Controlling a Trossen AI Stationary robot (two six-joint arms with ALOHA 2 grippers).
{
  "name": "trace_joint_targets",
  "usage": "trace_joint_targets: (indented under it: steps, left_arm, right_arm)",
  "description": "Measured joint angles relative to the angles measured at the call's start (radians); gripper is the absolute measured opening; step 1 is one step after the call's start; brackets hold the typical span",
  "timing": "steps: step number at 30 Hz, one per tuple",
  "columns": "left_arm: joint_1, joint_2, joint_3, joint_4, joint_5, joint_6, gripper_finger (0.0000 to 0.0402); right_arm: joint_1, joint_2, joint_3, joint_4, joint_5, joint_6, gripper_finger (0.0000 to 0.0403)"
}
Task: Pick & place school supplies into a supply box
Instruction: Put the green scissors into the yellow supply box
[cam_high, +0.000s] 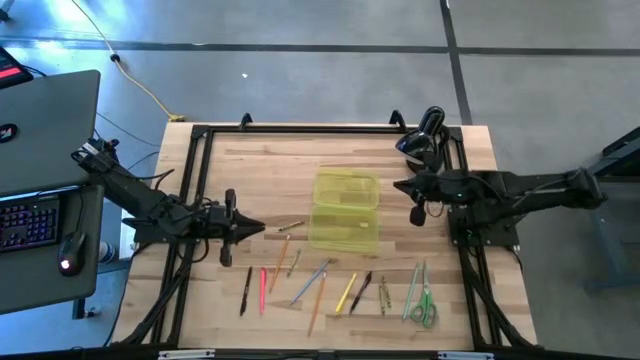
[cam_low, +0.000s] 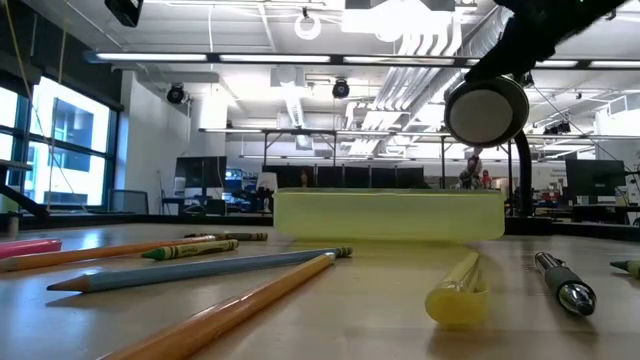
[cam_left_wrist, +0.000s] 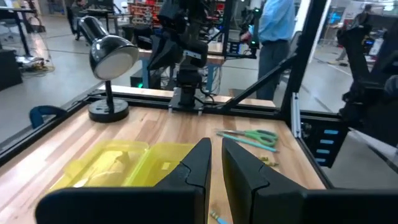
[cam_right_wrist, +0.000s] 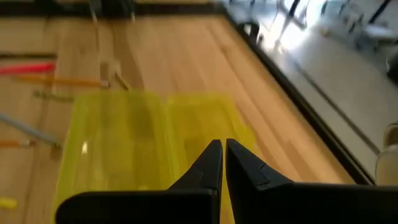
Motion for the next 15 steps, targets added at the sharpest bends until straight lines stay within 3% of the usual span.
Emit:
trace_joint_targets:
  steps: [7, 11, 15]
  left_arm:
    - [0.0, 0.006, 0.0, -0.003, 0.003, -0.019, 0.0072]
    - [0.0, 0.006, 0.0, -0.016, 0.005, -0.018, 0.0072]
    - [0.0, 0.006, 0.0, -0.032, 0.025, -0.017, 0.0072]
  right_arm:
    - [0.033, 0.188, 0.184, -0.292, -0.092, 0.126, 0.0001]
    - [0.065, 0.258, 0.203, -0.318, -0.187, 0.184, 0.0001]
    - [0.104, 0.3, 0.199, -0.312, -0.176, 0.19, 0.0001]
